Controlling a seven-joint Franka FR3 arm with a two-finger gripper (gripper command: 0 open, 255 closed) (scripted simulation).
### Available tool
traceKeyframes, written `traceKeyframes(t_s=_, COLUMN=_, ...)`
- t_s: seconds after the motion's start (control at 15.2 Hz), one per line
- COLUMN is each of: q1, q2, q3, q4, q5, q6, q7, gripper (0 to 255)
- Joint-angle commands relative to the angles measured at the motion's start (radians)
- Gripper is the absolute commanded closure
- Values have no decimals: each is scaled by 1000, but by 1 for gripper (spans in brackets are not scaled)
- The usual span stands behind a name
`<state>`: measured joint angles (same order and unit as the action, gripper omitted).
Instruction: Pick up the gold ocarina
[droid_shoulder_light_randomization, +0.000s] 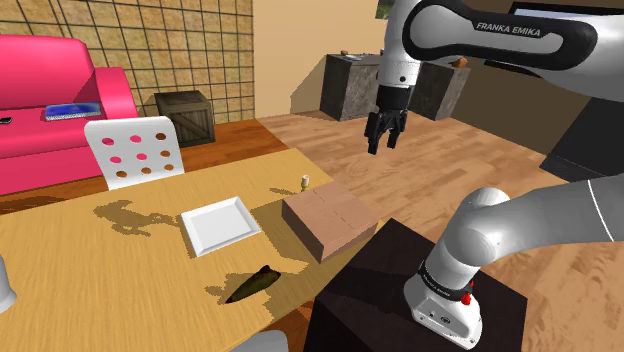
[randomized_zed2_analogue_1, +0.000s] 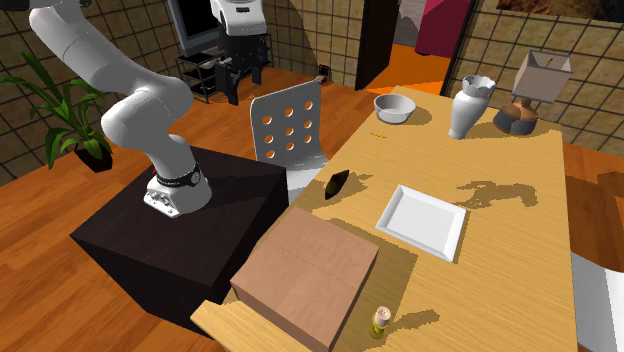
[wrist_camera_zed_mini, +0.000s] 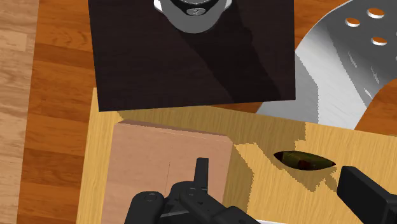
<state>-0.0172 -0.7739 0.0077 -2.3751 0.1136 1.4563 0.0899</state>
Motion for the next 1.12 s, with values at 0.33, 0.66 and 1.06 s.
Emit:
traceKeyframes(t_s=0.33, q1=55, q2=134, q3=49, q4=-29, q5=-15, q6=153, q7=-75, gripper=0)
traceKeyframes(t_s=0.66, q1=102, q2=285, q3=102, q4=-34, q5=-39, q6=300, q7=-138, gripper=0)
traceKeyframes(t_s=1.06, q1=148, q2=483, q3=170, q4=-9, q5=-90, q6=462, q7=-191, gripper=0)
